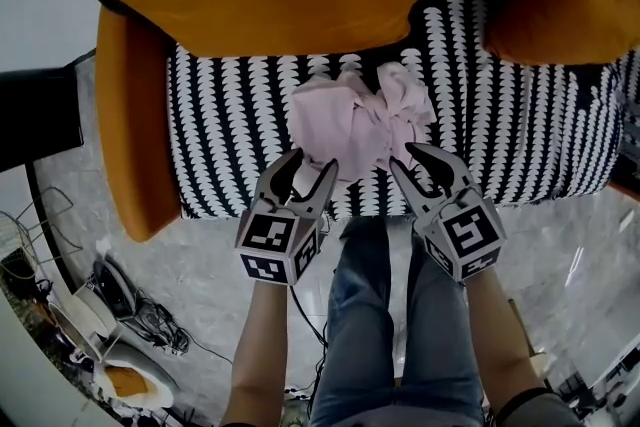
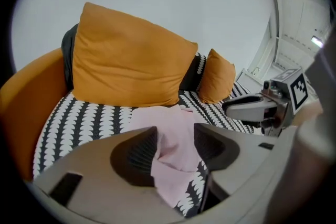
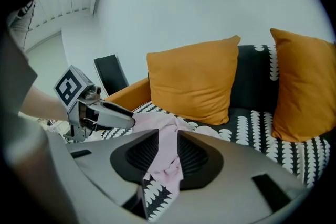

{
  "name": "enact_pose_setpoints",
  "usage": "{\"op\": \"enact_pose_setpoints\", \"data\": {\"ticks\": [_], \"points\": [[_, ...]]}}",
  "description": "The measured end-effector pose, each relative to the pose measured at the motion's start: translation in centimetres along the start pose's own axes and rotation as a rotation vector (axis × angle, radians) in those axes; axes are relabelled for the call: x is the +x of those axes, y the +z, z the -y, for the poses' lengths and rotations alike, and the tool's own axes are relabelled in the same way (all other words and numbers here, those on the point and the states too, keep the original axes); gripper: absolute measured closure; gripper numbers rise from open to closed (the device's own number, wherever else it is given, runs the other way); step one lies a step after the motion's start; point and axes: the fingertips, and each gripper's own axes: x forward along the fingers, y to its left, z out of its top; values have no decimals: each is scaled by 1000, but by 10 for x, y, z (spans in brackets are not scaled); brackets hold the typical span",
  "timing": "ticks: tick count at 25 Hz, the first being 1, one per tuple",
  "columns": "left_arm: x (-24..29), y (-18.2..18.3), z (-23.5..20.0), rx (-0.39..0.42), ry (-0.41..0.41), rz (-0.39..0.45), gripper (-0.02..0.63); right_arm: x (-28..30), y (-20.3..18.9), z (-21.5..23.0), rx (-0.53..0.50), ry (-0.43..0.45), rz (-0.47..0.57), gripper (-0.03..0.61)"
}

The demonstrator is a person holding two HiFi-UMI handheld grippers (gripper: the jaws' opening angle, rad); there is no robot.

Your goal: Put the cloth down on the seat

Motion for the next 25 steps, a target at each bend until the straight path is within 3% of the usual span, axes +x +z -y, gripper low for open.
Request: {"op": "enact_pose_setpoints", "data": {"ticks": [4,6,14,25], "points": [[-15,9,12,52,8,34,373,-9,7,-3,-22,-7,8,536],[-23,17,18,58,16,57,472,-16,13,-7,-29,-7,14,571],[-40,56,42,75,-10,129,588,-36,46,-20,-66,19,68,586],[-76,111,109,212,-119,179,591,-90,107,-45,-78,57,170,584]]}}
